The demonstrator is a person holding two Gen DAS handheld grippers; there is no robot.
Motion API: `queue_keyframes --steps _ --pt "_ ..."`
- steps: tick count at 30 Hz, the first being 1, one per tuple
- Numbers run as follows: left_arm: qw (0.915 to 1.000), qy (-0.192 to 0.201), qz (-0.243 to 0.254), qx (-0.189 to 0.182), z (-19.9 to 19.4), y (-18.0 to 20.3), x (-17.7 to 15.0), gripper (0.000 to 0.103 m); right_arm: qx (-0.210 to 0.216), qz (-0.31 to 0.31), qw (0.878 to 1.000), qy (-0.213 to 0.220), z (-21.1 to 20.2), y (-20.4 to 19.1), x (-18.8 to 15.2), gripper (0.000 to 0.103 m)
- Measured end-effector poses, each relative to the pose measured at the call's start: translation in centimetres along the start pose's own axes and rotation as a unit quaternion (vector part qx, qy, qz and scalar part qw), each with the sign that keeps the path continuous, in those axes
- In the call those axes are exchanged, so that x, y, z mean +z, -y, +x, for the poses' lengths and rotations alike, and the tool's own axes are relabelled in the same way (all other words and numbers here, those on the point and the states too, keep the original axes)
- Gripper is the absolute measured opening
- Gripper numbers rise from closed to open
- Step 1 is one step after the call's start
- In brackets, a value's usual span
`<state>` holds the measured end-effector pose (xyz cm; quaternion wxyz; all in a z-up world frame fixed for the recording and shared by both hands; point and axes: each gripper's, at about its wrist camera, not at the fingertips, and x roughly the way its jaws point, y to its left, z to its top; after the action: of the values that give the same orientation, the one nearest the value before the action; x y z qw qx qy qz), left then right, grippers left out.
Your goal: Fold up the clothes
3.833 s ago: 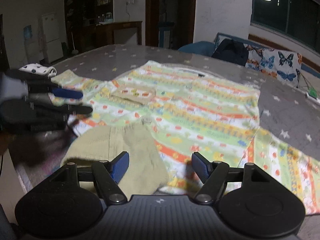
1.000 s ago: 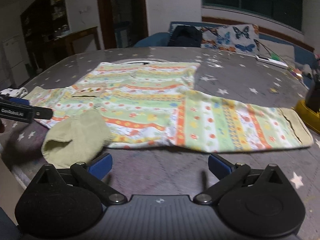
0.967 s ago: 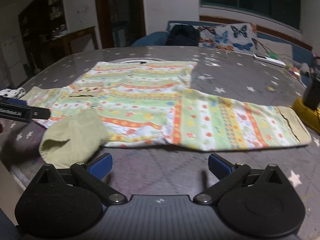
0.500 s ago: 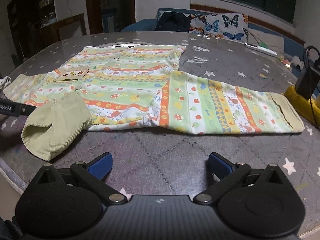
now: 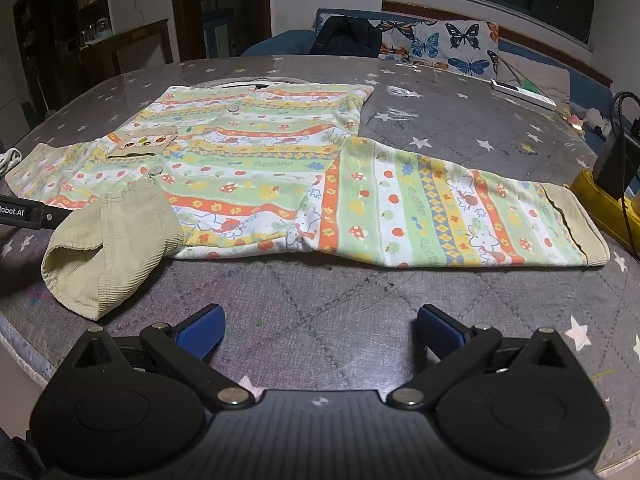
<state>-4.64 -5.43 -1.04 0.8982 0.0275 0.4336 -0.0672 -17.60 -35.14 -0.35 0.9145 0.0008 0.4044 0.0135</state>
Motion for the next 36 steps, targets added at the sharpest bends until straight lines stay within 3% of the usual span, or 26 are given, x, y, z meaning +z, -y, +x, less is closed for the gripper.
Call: queue_keyframes --steps 36 --pt "0.9997 -0.024 0.000 -0.002 0.10 -0.06 0.48 0.103 -0.002 0.001 1.000 0.005 -0.01 0.13 -0.21 0.103"
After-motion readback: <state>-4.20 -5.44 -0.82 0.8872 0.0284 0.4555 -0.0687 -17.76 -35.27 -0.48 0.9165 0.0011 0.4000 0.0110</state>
